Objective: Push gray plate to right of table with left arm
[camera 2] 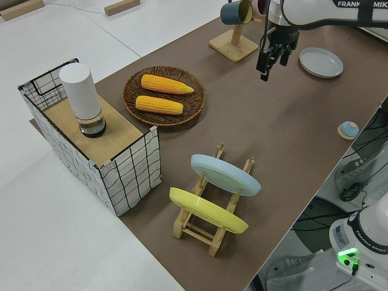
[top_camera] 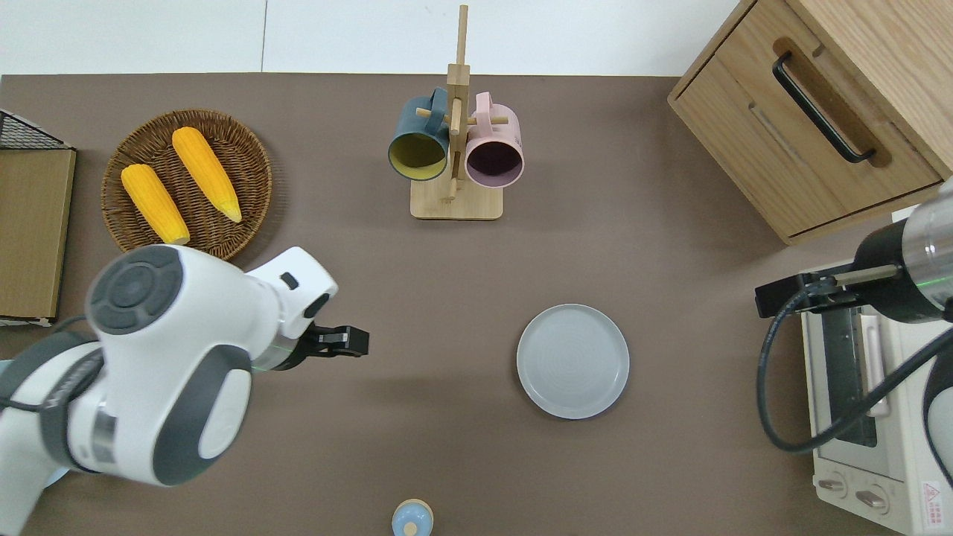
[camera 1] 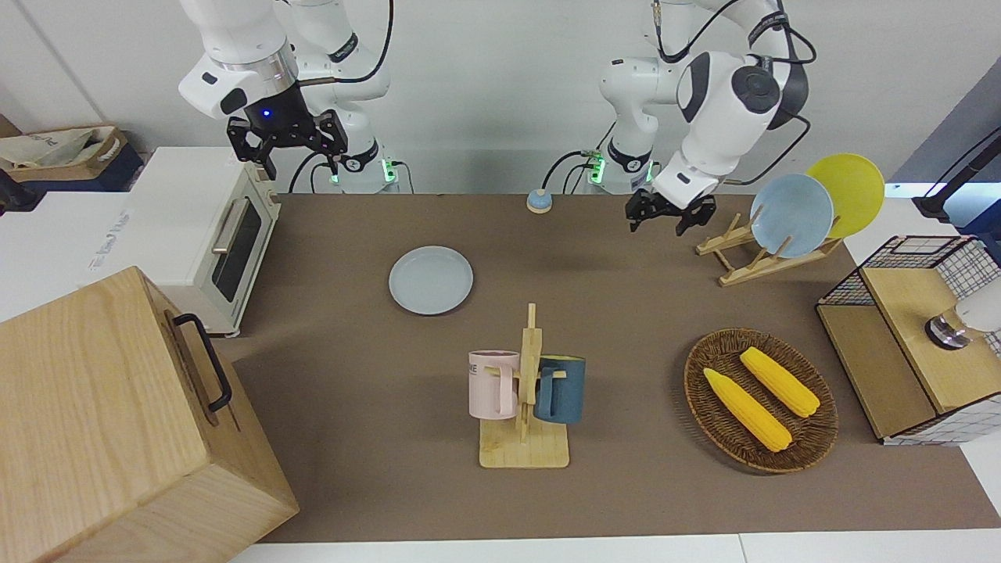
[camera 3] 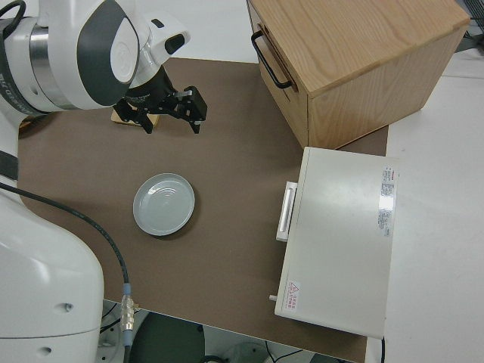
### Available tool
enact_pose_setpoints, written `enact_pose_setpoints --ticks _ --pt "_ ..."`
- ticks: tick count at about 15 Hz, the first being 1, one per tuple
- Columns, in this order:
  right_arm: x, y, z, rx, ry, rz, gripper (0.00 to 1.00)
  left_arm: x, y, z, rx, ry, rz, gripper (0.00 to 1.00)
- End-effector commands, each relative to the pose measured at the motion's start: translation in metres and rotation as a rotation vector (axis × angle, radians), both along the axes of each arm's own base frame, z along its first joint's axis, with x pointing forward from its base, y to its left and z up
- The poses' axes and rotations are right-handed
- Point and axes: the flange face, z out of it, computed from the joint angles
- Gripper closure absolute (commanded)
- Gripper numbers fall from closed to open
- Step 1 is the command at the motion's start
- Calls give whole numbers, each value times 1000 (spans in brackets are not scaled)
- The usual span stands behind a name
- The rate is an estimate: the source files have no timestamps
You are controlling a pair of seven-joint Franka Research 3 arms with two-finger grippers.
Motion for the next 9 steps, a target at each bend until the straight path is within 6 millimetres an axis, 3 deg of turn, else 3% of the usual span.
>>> enact_pose_setpoints --ticks 1,4,9 --pt "-3 -3 3 7 6 -5 17 8 55 41 28 -7 -53 9" --pt "-4 -2 3 7 4 -2 17 11 83 59 64 -27 -53 9" --pt "-4 -2 3 7 6 -2 17 15 102 84 113 -74 -35 9"
